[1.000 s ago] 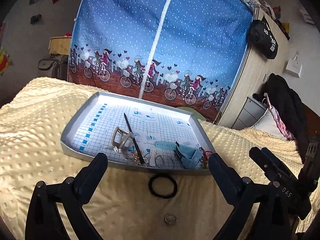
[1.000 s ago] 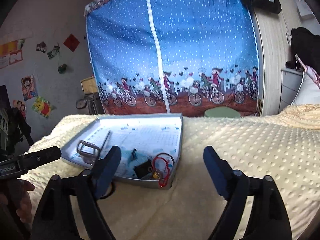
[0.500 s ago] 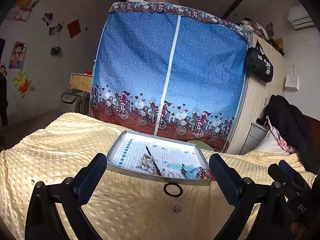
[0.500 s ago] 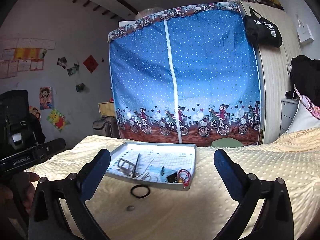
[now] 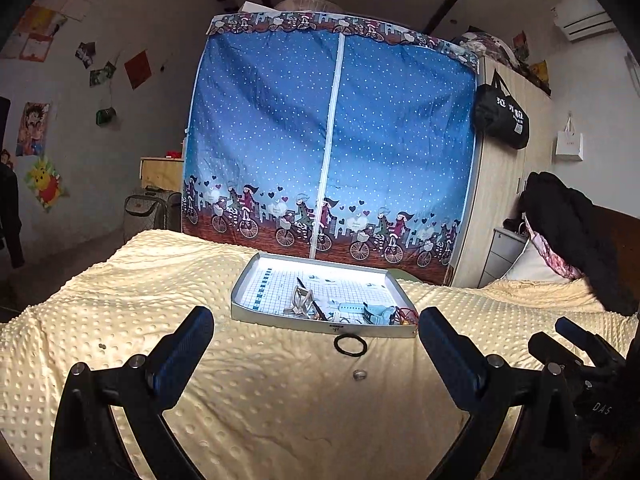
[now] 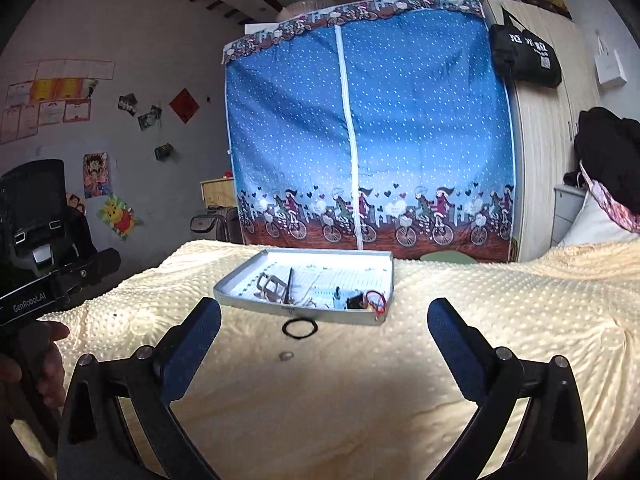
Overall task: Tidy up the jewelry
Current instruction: 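Withdraw both tools from the tray toward the black hair tie and silver ring, then grasp the silver ring with the left tool while the right grasps the black hair tie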
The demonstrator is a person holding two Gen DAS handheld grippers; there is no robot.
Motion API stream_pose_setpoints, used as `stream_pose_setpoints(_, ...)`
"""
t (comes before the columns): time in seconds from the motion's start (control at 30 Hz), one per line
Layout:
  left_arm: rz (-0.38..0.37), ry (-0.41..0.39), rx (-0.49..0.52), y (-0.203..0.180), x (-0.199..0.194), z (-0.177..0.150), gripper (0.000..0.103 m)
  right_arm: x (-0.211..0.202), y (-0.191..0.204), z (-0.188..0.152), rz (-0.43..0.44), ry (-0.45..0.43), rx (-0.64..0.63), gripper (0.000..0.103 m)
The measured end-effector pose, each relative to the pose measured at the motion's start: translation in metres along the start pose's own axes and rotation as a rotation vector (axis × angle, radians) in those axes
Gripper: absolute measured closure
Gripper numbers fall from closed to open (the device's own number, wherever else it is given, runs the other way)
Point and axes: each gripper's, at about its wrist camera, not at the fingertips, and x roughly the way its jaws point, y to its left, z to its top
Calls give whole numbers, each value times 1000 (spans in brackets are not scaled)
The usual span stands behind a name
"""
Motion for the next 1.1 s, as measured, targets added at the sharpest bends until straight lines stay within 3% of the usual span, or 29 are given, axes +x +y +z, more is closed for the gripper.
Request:
stream_pose_setpoints(0.23,12,79,43,-1,6,-7,0,11,-3,-5,-25,59,15,2)
stream_pose_setpoints(0.8,16,139,107,-20,20,-16,0,39,-1,-14,-46,194,32,2)
stream_pose_setpoints(1.1,18,241,170,-32,41,-30,0,61,-11,-24,-124,283,59,2)
